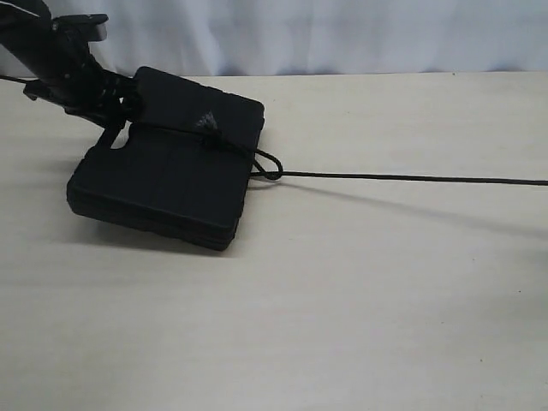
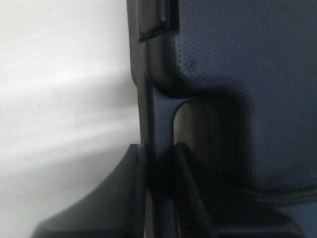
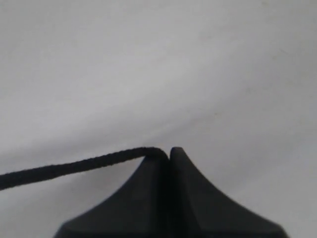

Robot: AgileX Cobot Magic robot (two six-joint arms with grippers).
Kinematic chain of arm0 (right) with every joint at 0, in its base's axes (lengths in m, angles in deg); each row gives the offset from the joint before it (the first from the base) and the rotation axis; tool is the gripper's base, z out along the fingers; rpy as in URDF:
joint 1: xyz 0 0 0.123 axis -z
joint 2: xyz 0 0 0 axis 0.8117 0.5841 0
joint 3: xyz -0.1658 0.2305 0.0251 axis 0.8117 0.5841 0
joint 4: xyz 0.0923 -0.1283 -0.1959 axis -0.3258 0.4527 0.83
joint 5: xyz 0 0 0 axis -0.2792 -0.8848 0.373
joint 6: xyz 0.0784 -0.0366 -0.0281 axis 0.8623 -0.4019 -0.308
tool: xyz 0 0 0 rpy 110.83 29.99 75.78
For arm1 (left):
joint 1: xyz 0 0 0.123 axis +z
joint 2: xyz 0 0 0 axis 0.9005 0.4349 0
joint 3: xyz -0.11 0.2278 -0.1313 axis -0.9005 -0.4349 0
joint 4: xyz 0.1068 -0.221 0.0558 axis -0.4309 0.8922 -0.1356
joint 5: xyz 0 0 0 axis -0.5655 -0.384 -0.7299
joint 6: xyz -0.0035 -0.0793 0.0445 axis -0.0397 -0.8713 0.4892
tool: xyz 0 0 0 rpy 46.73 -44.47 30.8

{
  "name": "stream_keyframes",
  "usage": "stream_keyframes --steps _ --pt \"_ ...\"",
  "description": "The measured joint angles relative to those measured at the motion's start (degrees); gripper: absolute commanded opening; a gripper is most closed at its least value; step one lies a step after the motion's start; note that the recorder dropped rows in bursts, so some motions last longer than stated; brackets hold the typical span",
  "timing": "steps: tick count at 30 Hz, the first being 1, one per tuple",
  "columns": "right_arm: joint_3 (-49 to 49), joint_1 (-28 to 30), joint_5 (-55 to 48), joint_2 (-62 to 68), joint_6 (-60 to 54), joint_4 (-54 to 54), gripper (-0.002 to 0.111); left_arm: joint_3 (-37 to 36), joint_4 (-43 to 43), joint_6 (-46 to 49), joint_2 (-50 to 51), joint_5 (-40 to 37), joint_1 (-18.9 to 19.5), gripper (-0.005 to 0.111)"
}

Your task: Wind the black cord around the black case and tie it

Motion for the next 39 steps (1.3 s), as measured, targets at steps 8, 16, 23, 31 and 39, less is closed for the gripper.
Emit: stream_keyframes --steps 8,16,23,31,39 --pt "-0.2 0.0 0.1 0.3 5.0 4.8 0.004 -0.8 -1.7 0.1 1.9 1.4 0.0 0.0" --pt "0.0 1.1 -3.0 4.5 8.1 10.6 0.004 -1.6 -1.1 -0.2 4.0 2.2 2.2 0.0" --pt "0.0 1.7 -2.1 7.1 9.4 13.3 0.004 -3.2 -2.7 -0.9 3.9 6.0 5.3 0.0" --pt "-0.7 1.7 -0.5 7.2 8.9 11.9 0.022 -4.2 2.7 1.5 3.5 7.4 5.6 0.0" --pt "-4.1 -6.6 -1.1 5.1 0.2 6.0 0.047 -4.3 13.0 5.6 3.8 5.6 4.8 0.0"
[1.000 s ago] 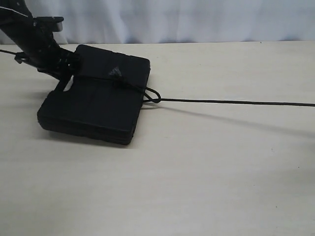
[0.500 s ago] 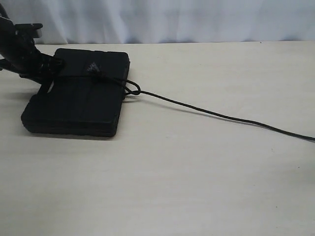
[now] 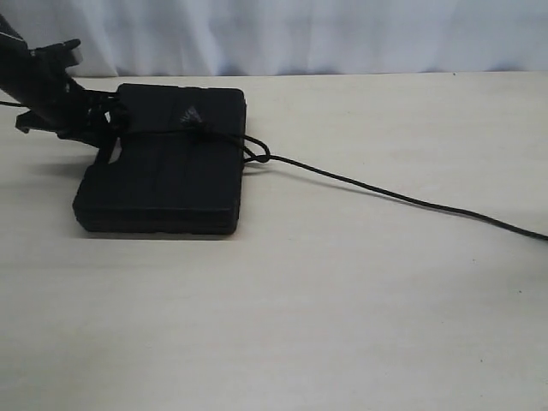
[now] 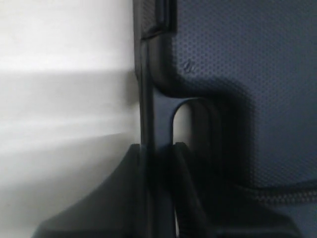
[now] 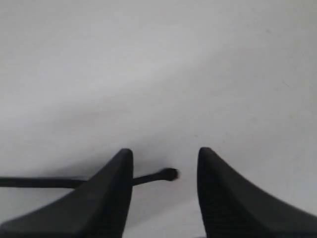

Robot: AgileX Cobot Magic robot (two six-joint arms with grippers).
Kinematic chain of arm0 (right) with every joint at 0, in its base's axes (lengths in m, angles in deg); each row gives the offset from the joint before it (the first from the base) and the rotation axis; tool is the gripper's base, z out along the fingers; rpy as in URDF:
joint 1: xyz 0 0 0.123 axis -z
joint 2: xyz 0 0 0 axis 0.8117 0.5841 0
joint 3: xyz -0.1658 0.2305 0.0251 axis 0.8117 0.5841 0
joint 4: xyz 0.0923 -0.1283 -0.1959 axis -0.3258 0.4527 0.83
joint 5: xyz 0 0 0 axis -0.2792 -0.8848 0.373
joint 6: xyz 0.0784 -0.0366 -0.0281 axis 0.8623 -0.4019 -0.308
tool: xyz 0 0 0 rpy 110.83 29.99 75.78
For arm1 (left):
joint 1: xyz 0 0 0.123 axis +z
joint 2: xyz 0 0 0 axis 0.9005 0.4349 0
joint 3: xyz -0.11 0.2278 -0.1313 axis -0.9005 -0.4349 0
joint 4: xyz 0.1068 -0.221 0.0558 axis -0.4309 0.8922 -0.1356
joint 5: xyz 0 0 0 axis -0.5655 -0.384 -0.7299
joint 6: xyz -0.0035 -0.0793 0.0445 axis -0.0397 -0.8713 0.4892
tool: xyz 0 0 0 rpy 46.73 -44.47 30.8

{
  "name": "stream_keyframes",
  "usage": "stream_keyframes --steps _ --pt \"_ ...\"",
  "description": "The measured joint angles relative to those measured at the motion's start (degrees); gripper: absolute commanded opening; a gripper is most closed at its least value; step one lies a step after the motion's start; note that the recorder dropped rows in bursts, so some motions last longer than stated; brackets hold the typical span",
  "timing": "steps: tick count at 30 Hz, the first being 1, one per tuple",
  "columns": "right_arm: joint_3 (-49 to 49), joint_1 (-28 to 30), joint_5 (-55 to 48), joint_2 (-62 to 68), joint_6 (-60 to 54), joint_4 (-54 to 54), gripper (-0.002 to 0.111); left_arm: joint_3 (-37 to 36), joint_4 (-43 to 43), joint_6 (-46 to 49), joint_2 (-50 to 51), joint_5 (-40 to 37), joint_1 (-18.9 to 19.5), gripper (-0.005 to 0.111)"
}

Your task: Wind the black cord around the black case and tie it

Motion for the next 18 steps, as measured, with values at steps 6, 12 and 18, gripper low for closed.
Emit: stream_keyframes --steps 6,12,18 --pt "-0.4 -9.8 -2.1 -0.4 -0.9 -0.7 0.047 0.0 0.8 0.1 0.1 0.9 -5.9 0.016" --pt "-0.4 -17.1 -6.4 -0.4 -0.9 -0.9 0.047 0.0 2.5 -1.0 0.1 4.2 -13.7 0.041" --pt "-0.4 -21.3 -7.4 -0.4 -1.1 -0.9 0.047 0.9 3.1 -3.8 0.1 4.9 -15.5 0.048"
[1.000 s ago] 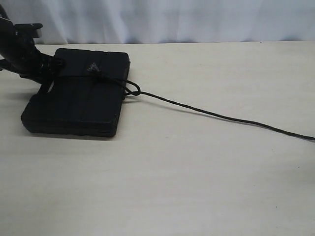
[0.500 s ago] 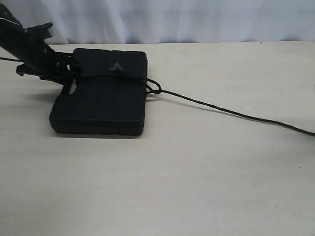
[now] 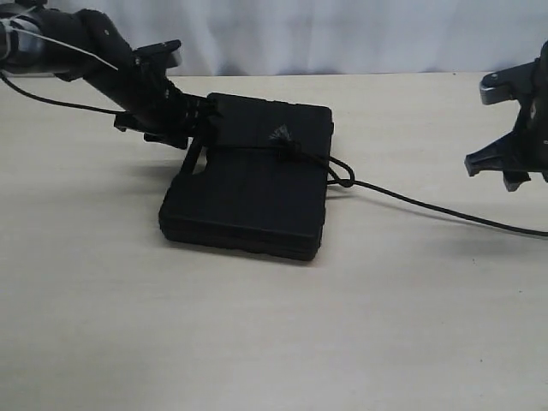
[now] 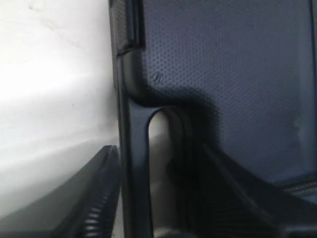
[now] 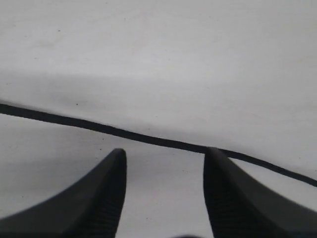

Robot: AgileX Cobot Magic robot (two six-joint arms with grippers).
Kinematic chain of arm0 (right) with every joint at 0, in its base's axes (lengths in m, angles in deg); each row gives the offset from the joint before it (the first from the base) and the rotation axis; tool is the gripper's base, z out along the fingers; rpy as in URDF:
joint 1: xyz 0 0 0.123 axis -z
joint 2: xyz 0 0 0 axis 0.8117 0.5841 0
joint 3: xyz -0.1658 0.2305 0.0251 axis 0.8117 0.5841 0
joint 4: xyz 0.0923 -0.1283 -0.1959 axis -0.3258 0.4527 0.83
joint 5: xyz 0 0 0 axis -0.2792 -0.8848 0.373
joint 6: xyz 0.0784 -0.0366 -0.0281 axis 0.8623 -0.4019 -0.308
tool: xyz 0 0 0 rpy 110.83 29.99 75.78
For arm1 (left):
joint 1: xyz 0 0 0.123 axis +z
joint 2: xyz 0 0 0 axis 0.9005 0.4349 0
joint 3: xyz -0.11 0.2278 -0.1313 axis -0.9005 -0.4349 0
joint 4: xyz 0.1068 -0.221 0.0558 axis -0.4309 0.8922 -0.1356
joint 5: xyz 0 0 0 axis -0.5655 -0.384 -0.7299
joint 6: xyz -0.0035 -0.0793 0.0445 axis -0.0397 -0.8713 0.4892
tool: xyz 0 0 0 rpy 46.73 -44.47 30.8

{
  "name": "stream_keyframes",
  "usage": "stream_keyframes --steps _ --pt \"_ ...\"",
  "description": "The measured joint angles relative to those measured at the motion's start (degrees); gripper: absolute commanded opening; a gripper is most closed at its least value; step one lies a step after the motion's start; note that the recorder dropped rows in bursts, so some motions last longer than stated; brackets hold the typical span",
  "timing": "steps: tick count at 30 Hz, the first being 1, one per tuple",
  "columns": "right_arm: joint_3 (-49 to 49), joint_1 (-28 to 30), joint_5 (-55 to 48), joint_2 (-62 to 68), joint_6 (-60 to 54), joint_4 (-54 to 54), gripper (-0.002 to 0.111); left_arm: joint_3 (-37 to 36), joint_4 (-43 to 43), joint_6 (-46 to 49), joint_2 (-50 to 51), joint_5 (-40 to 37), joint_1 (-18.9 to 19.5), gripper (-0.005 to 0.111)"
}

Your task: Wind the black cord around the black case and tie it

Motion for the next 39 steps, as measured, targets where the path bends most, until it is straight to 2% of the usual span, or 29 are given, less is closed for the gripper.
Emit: stream_keyframes --steps 2,4,7,9,13,16,19,25,26,27,28,32,35,37,39 --pt "0.0 -0.7 -0.1 -0.1 0.0 -0.1 0.047 1.7 -0.5 0.0 -0.3 -2.4 0.4 0.048" --pt "0.0 -0.9 -0.1 -0.3 0.0 -0.1 0.046 3.9 -2.7 0.0 -1.5 -6.6 0.7 0.04" --pt "0.0 -0.9 -0.9 -1.9 0.0 -0.1 0.045 6.7 -9.4 -0.2 -4.5 -13.9 0.8 0.018" --pt "0.0 -0.9 -1.2 -3.5 0.0 -1.5 0.035 7.3 -13.8 -0.9 -6.9 -18.5 1.0 0.0" --pt "0.0 -1.0 -4.2 -7.9 0.0 -5.6 0.004 6.1 -22.5 -4.9 -12.0 -27.7 1.1 0.0" --pt "1.2 -1.0 -10.0 -10.0 0.0 -5.6 0.004 1.4 -29.5 -7.9 -16.6 -30.7 0.0 0.0" --pt "4.0 -1.0 -12.6 -12.6 0.0 -6.2 0.004 -6.6 -34.0 -9.8 -22.9 -30.6 -2.3 0.0" --pt "13.2 -1.0 -8.2 -24.5 -1.3 -10.2 0.004 -26.7 -33.7 -10.8 -44.6 -18.2 -7.1 0.0" --pt "17.4 -2.0 -4.0 -30.8 -2.7 -11.2 0.004 -32.3 -32.6 -10.9 -53.5 -12.3 -8.3 0.0" --pt "19.1 -2.9 -1.8 -33.5 -3.0 -11.2 0.004 -34.3 -31.8 -10.9 -57.0 -9.8 -8.6 0.0" --pt "23.1 -6.1 4.2 -40.9 -3.6 -10.2 0.004 -38.8 -29.7 -10.9 -65.7 -3.0 -8.9 0.0" --pt "29.4 -12.7 14.1 -55.0 -4.1 -6.3 0.004 -46.9 -28.2 -10.9 -81.0 9.8 -9.0 0.0" --pt "35.3 -15.5 22.8 -64.9 -4.3 -1.9 0.004 -53.5 -28.1 -10.9 -89.7 22.0 -9.0 0.0" --pt "41.6 -16.0 35.5 -71.3 -4.3 0.1 0.004 -60.6 -28.1 -10.9 -92.7 37.3 -9.0 0.0" --pt "44.7 -16.0 41.8 -73.9 -4.3 0.5 0.004 -62.3 -28.1 -10.9 -92.8 41.8 -9.0 0.0"
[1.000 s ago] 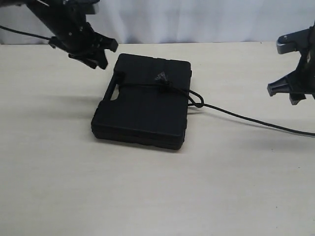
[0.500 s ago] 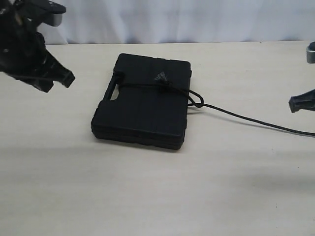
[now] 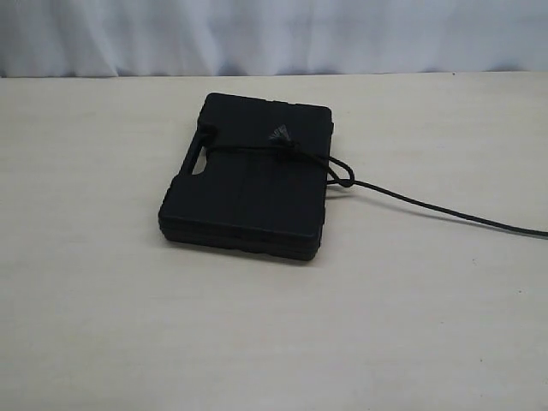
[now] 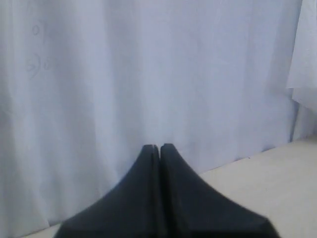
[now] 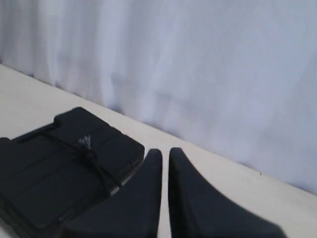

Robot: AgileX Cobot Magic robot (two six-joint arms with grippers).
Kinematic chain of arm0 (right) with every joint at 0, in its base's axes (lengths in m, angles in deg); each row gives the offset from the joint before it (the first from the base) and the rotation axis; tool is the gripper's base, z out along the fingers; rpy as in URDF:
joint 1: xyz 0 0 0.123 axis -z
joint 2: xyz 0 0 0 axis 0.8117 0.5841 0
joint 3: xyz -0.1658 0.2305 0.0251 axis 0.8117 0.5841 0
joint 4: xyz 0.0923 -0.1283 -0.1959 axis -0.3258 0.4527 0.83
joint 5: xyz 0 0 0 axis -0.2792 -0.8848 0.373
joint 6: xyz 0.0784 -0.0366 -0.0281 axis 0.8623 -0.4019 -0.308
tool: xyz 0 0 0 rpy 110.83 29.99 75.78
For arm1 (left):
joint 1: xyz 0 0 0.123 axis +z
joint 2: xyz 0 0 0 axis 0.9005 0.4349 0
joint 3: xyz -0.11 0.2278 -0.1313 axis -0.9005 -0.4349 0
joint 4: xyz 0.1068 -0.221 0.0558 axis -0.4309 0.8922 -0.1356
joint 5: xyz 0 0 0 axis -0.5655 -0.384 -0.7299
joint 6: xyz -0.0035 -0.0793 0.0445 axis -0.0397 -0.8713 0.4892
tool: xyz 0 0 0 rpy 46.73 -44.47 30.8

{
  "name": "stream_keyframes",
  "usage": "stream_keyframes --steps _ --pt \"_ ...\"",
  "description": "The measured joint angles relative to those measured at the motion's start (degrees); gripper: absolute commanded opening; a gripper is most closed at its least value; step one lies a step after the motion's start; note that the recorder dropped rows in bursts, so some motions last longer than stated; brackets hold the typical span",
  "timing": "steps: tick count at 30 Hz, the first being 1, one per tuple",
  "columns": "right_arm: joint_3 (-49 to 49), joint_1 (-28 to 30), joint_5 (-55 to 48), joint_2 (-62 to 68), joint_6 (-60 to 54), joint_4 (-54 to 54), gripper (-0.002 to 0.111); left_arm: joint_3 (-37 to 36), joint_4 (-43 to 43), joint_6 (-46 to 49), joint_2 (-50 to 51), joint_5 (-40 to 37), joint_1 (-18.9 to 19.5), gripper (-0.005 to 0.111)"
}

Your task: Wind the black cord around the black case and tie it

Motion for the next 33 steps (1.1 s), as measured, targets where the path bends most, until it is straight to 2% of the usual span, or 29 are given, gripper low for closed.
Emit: stream_keyframes --steps 2,11,15,21,25,27,30,33 --pt "2.5 -0.1 3.7 -2.9 0.0 0.1 0.004 -0.6 0.0 0.0 0.0 2.3 0.0 0.0" --pt "3.8 -0.1 5.5 -5.6 0.0 0.4 0.004 -2.5 0.0 0.0 -0.1 4.3 0.0 0.0" --pt "11.8 -0.1 7.8 -11.9 0.0 -10.8 0.004 -11.4 0.0 0.0 -5.7 5.7 0.0 0.0" --pt "20.4 -0.1 4.7 -19.5 0.0 -15.2 0.004 -26.2 0.0 0.0 -17.7 5.2 0.0 0.0" --pt "21.0 0.0 -7.5 -26.3 0.0 -21.7 0.004 -29.2 0.2 0.0 -30.6 -10.1 0.0 0.0" --pt "21.0 2.5 -11.3 -26.9 0.0 -24.0 0.004 -29.2 0.2 0.0 -33.5 -18.4 0.8 0.0" --pt "21.1 9.5 -12.3 -27.0 0.0 -24.5 0.004 -29.3 0.2 0.0 -34.0 -21.4 6.0 0.0" --pt "21.1 13.3 -12.4 -27.0 0.0 -24.5 0.004 -29.3 0.2 0.0 -34.0 -21.4 9.4 0.0"
